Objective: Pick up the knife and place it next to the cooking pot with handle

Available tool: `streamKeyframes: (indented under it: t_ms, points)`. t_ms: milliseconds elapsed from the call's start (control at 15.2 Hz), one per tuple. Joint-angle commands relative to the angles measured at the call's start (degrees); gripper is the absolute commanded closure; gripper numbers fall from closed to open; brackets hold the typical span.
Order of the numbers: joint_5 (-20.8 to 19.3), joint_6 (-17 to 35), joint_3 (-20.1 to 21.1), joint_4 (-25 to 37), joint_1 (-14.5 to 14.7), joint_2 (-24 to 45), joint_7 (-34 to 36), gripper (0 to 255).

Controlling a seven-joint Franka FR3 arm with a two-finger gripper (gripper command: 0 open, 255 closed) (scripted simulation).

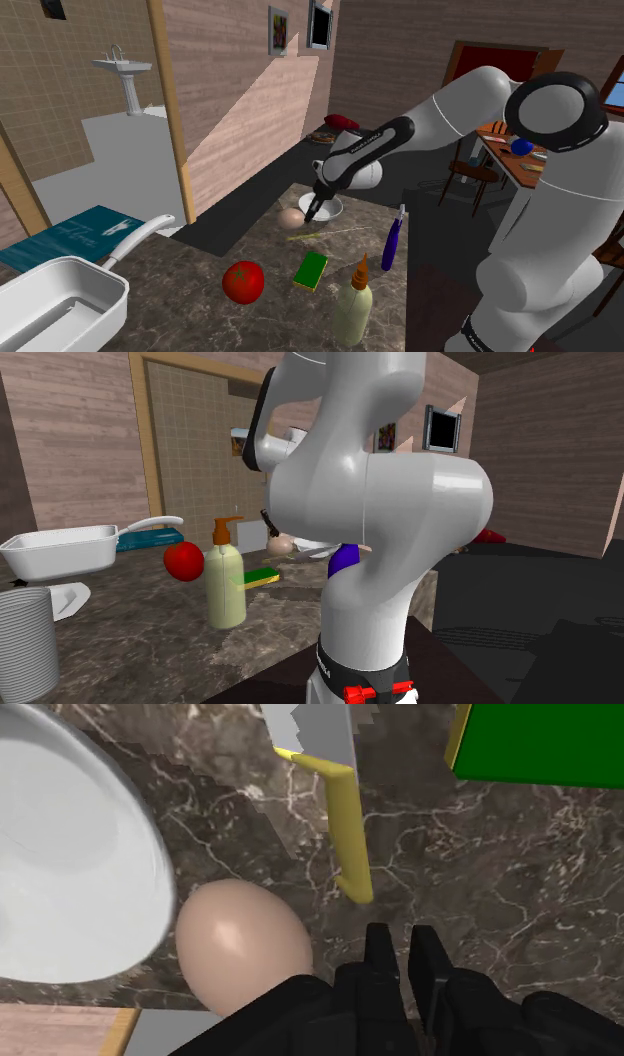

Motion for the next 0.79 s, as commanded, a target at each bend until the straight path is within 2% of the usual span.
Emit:
streamKeyframes:
  t_ms: [0,132,198,264,462,594,726]
  points:
    - [0.58,-1.71,0.14,0.38,-0.23,-1.42,-0.11,255]
    - [1.09,-3.35,0.2,0.79,-0.4,-2.75,-0.18,255]
    - [0.88,-2.48,0.11,0.57,-0.4,-2.04,-0.34,255]
    - [0.88,-2.48,0.11,0.57,-0.4,-2.04,-0.34,0]
    - [-17.15,-6.97,-3.17,5.02,2.92,4.93,8.84,0]
    - [-26.16,-10.96,-5.95,8.27,6.02,9.23,12.59,0]
    - [-33.24,-15.25,-8.73,11.49,9.29,13.29,14.77,0]
